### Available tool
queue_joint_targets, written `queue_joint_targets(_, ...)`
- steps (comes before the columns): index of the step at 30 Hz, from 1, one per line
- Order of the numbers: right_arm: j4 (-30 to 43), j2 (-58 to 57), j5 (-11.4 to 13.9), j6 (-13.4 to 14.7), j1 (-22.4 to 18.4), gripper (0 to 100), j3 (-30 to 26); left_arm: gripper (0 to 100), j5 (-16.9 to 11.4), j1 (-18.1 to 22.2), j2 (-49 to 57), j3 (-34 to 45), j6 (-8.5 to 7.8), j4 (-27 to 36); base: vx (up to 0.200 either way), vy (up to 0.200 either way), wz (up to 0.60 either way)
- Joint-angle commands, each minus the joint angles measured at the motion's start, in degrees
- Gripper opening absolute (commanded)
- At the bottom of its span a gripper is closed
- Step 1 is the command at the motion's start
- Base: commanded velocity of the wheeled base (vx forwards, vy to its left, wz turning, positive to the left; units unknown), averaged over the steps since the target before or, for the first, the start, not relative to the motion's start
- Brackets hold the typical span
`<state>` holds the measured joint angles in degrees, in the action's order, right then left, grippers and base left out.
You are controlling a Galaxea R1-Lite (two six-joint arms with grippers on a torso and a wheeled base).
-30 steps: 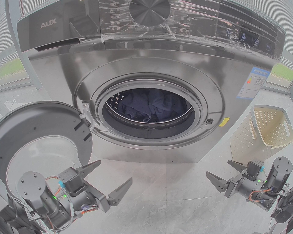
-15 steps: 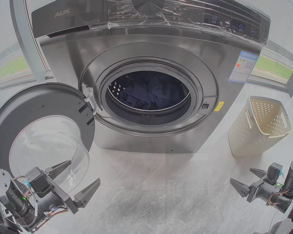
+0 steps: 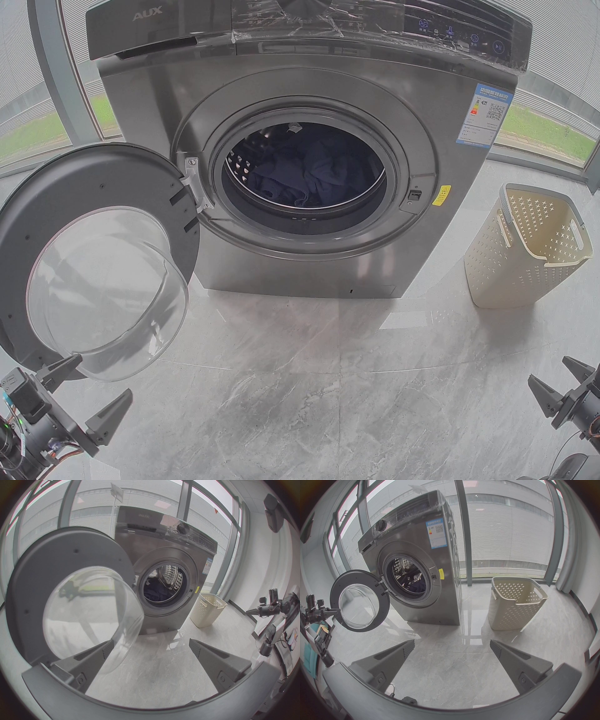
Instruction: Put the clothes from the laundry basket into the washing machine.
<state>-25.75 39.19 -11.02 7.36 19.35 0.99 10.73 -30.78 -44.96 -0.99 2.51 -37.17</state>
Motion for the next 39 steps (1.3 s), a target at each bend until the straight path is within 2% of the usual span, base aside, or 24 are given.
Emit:
queue_joint_targets(1, 6.59, -14.58, 0.91, -0.77, -5.11, 100, -0.99, 100, -0.27, 5.56, 13.76, 0.99, 0.65, 6.50, 0.000, 0.000, 0.00)
queue_joint_targets(2, 10.19, -18.71, 1.18, -0.86, -6.69, 100, -0.99, 100, -0.88, 7.84, 17.98, 0.99, 1.71, 10.36, 0.000, 0.000, 0.00)
queue_joint_targets(3, 10.54, -19.15, 1.26, -0.86, -6.78, 100, -0.99, 100, -0.88, 8.02, 18.33, 0.99, 1.80, 10.71, 0.000, 0.000, 0.00)
queue_joint_targets(4, 14.41, -23.20, 1.97, -0.95, -8.27, 100, -0.99, 100, -2.11, 9.95, 22.81, 0.99, 2.41, 14.67, 0.000, 0.000, 0.00)
queue_joint_targets(7, 20.21, -29.17, 3.02, -1.03, -10.47, 100, -0.99, 100, -4.49, 12.32, 29.14, 0.99, 2.59, 19.42, 0.000, 0.000, 0.00)
queue_joint_targets(8, 25.13, -34.18, 4.25, -1.30, -12.75, 100, -0.11, 100, -6.77, 15.31, 34.50, 0.99, 2.67, 23.72, 0.000, 0.000, 0.00)
queue_joint_targets(9, 25.66, -34.62, 4.25, -1.30, -13.19, 100, 0.16, 100, -7.04, 15.84, 35.12, 0.99, 2.67, 24.34, 0.000, 0.200, 0.00)
queue_joint_targets(10, 26.10, -34.71, 4.43, -1.56, -15.57, 100, 0.33, 100, -8.09, 18.30, 38.19, 0.99, 2.41, 28.29, 0.000, 0.200, 0.00)
queue_joint_targets(13, 26.54, -36.03, 5.22, -4.02, -20.84, 100, 0.33, 100, -7.74, 21.46, 40.04, 0.99, 1.71, 33.57, 0.000, 0.200, 0.00)
queue_joint_targets(15, 26.89, -36.56, 5.92, -4.46, -21.28, 100, 0.33, 100, -7.65, 22.08, 39.95, 0.99, 1.44, 33.92, 0.000, 0.200, 0.00)
queue_joint_targets(16, 26.89, -36.82, 6.89, -4.99, -20.93, 100, 0.24, 100, -7.39, 24.19, 40.04, 0.99, 1.09, 33.74, 0.000, 0.200, 0.00)
queue_joint_targets(17, 26.98, -37.17, 7.24, -5.17, -20.75, 100, 0.16, 100, -7.30, 26.47, 40.12, 0.99, 0.48, 33.74, 0.000, 0.200, 0.00)
queue_joint_targets(19, 26.98, -38.40, 7.77, -5.87, -20.40, 100, 0.07, 100, -8.44, 30.61, 42.50, 0.99, -1.98, 35.06, 0.000, 0.200, 0.00)
queue_joint_targets(20, 26.98, -38.67, 9.00, -6.40, -20.31, 100, -0.37, 100, -9.85, 31.22, 44.96, 0.99, -3.39, 36.82, 0.000, 0.200, 0.00)
queue_joint_targets(21, 26.80, -38.67, 9.88, -7.01, -20.23, 100, -0.64, 100, -10.55, 30.69, 44.96, 0.99, -3.83, 38.14, 0.000, 0.000, 0.00)
queue_joint_targets(25, 26.01, -38.75, 10.67, -7.54, -20.05, 100, -0.99, 100, -9.32, 30.43, 44.96, 0.99, 0.21, 37.26, 0.000, 0.000, 0.00)
queue_joint_targets(29, 26.01, -38.75, 10.67, -7.54, -20.05, 100, -0.99, 100, -9.67, 30.43, 44.96, 0.99, -1.54, 37.34, 0.000, 0.000, 0.00)
queue_joint_targets(35, 26.01, -38.75, 10.67, -7.54, -20.05, 100, -0.99, 100, -9.85, 30.43, 44.96, 0.99, -0.93, 37.26, 0.000, 0.000, 0.00)
queue_joint_targets(39, 26.01, -38.75, 10.67, -7.54, -20.05, 100, -0.99, 100, -9.85, 30.43, 44.96, 0.99, -1.11, 37.26, 0.000, 0.200, 0.00)
